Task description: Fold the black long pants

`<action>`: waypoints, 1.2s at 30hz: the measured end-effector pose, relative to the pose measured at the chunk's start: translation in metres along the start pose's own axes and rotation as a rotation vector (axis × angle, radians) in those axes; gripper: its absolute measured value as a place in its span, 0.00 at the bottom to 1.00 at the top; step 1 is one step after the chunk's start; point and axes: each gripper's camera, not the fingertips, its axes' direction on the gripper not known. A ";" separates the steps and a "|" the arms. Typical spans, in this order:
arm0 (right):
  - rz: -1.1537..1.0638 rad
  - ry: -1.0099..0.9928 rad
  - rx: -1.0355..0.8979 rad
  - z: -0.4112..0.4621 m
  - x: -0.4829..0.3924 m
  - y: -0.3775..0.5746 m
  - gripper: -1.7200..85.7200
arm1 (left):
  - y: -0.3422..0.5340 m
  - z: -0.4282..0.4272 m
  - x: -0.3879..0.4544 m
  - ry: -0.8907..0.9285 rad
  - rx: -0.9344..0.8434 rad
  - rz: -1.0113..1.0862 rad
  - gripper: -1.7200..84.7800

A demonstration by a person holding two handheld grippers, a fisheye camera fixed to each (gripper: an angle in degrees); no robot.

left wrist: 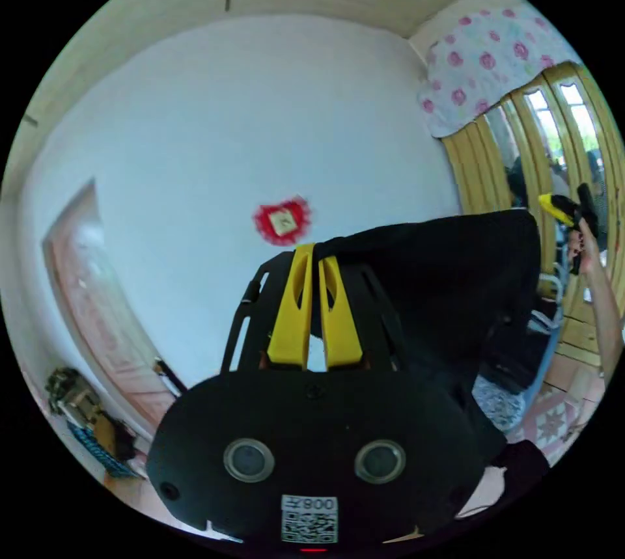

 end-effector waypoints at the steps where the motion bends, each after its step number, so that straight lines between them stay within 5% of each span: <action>1: -0.014 -0.036 0.002 0.004 -0.004 0.007 0.02 | -0.001 -0.008 -0.009 -0.018 0.003 0.004 0.02; 7: 0.103 -0.111 -0.391 0.085 0.043 0.189 0.02 | 0.100 -0.045 -0.082 0.012 -0.208 0.011 0.02; 11: 0.471 -0.002 -0.728 0.113 0.141 0.422 0.02 | 0.260 -0.029 -0.124 0.082 -0.618 -0.185 0.02; 17: 0.907 0.098 -0.831 0.081 0.220 0.622 0.04 | 0.426 -0.026 -0.158 0.057 -1.077 -0.408 0.02; 29: 1.114 0.582 -0.751 0.033 0.287 0.705 0.13 | 0.491 -0.053 -0.268 0.009 -1.125 -0.608 0.03; 36: 1.167 0.595 -0.761 0.041 0.299 0.736 0.07 | 0.506 -0.039 -0.327 -0.012 -1.132 -0.639 0.03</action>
